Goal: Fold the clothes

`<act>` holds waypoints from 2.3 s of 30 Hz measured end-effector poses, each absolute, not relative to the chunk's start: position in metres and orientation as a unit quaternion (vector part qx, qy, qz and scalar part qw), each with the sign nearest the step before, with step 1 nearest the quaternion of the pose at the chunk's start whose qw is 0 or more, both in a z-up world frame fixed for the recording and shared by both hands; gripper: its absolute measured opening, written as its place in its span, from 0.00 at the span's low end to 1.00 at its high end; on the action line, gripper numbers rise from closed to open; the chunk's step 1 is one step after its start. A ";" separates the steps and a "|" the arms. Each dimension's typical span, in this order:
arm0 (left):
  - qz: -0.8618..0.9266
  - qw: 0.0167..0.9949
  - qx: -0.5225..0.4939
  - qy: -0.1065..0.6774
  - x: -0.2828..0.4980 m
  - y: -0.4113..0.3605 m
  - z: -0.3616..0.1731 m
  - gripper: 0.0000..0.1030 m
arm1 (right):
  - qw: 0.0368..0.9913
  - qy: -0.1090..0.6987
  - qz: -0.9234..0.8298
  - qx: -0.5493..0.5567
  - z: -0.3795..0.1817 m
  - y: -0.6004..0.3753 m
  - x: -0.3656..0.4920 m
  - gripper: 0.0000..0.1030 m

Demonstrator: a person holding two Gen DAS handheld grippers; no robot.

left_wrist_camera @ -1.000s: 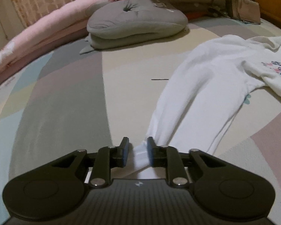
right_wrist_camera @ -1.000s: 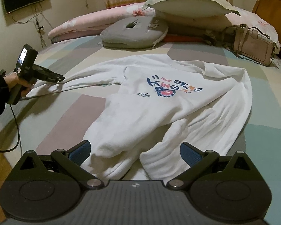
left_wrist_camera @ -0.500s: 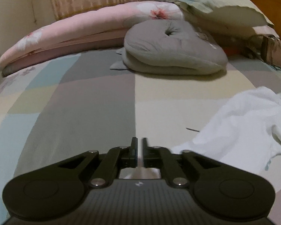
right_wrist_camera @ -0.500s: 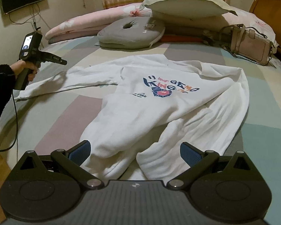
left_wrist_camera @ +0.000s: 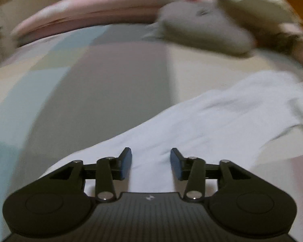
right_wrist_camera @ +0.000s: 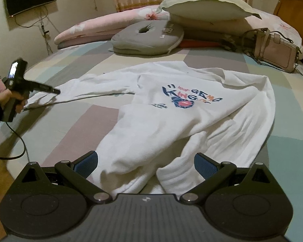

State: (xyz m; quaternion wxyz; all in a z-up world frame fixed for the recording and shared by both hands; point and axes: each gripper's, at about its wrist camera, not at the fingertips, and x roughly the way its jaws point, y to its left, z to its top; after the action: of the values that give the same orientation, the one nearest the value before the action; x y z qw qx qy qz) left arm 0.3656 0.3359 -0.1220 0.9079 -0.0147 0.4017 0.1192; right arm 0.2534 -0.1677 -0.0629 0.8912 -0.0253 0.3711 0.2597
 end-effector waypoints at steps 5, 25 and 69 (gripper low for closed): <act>0.204 0.884 -0.047 0.419 0.373 0.349 -0.112 0.52 | 0.894 0.366 0.258 -0.023 -0.059 -0.171 0.252 1.00; 0.108 0.900 -0.006 0.422 0.503 0.200 -0.124 0.72 | 0.902 0.374 0.213 0.006 -0.072 -0.206 0.267 1.00; -0.090 0.906 0.218 0.350 0.587 0.001 -0.136 0.53 | 0.909 0.367 0.188 0.062 -0.114 -0.278 0.291 1.00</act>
State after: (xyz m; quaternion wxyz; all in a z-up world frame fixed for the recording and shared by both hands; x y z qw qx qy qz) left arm 0.5872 0.0007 -0.1357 0.9063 0.2184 0.3504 -0.0901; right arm 0.2908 -0.2782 -0.1143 0.9087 0.0621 0.3674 0.1884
